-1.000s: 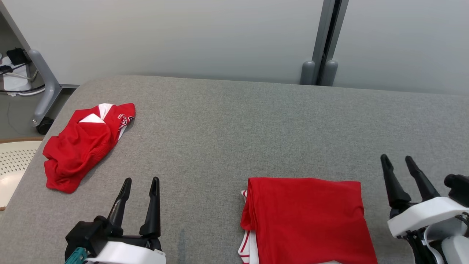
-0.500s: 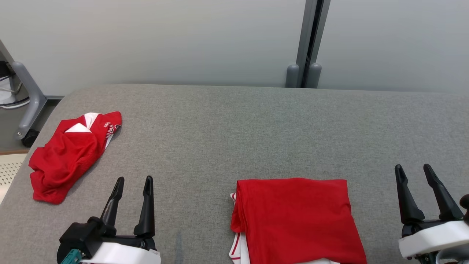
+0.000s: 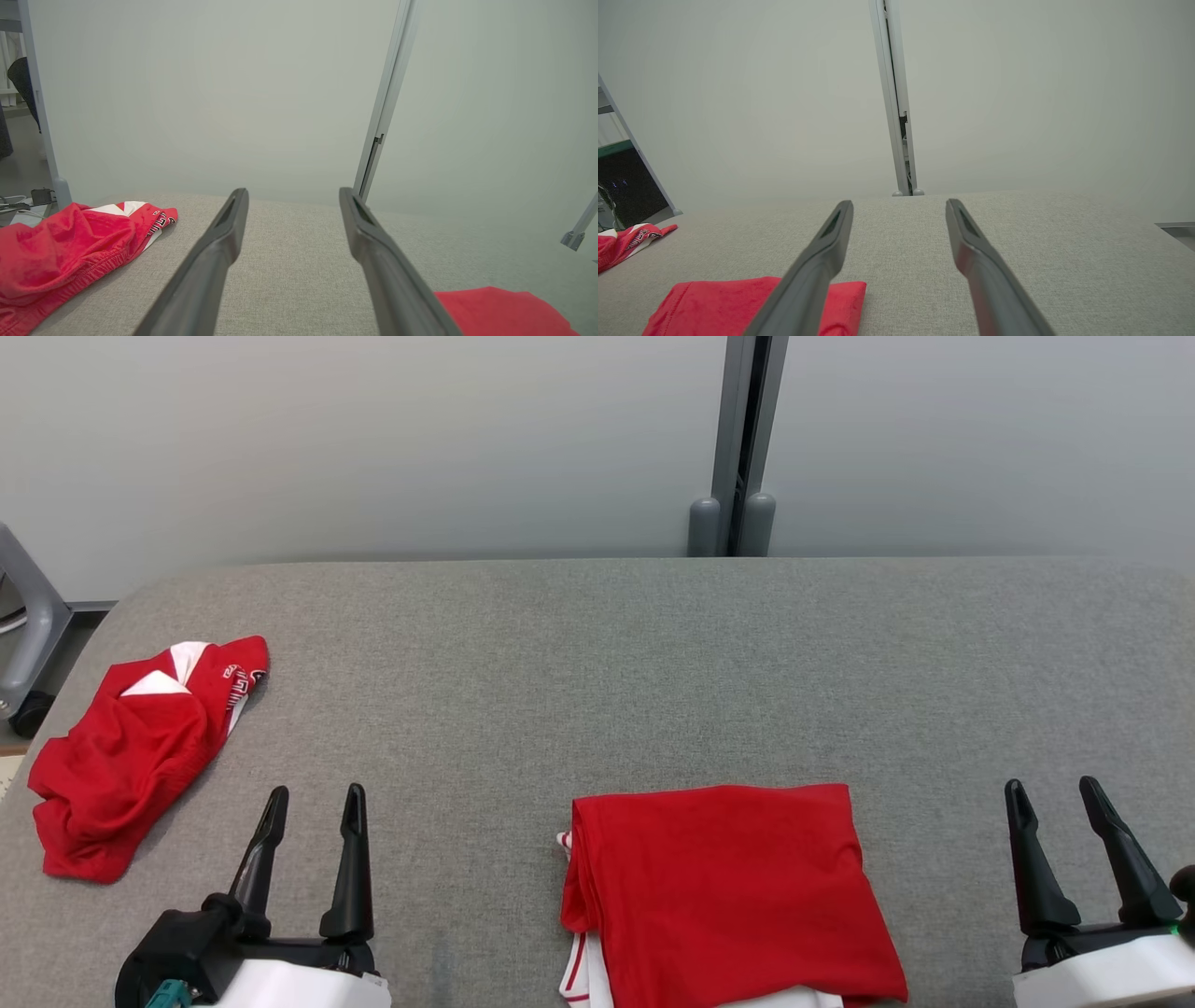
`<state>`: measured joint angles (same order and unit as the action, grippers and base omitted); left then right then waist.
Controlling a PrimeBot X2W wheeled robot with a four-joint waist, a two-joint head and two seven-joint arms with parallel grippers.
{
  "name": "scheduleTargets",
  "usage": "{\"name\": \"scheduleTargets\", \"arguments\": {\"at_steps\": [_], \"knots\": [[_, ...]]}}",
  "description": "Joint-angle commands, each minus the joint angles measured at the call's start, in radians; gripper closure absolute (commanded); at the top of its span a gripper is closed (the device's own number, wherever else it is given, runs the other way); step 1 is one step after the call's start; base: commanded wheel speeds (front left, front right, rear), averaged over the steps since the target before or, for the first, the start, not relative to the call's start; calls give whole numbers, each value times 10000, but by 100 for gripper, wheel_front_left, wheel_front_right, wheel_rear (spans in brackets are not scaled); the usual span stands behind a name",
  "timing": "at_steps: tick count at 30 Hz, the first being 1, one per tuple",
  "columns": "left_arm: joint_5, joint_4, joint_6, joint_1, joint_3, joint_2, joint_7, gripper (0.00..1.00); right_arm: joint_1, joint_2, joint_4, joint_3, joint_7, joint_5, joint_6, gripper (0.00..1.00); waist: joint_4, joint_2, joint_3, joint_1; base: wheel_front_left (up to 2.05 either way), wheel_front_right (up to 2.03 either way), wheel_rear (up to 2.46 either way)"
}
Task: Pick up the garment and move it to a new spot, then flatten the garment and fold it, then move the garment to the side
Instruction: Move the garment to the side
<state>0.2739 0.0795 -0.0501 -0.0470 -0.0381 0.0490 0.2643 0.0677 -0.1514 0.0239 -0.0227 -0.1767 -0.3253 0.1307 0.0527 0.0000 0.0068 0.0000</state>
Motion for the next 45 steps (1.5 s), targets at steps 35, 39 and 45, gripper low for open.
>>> {"name": "scheduleTargets", "arguments": {"at_steps": [35, 39, 45], "knots": [[217, 431, -90, 419, -366, 32, -3, 0, -2650, 67, 5295, 1676, 5860, -2115, 2, 0, 1021, 0, 348, 0, 0, 0, 0], [211, 435, -43, 405, -383, 33, -1, 0, -2639, 207, 5353, 1874, 5861, -2359, 2, 45, 1021, 0, 357, 0, 0, 0, 0], [188, 404, 13, 407, -435, 32, -3, 0, -2831, 17, 5244, 1969, 5280, -2543, 2, 100, 911, 0, 352, 0, 0, 0, 0]]}}
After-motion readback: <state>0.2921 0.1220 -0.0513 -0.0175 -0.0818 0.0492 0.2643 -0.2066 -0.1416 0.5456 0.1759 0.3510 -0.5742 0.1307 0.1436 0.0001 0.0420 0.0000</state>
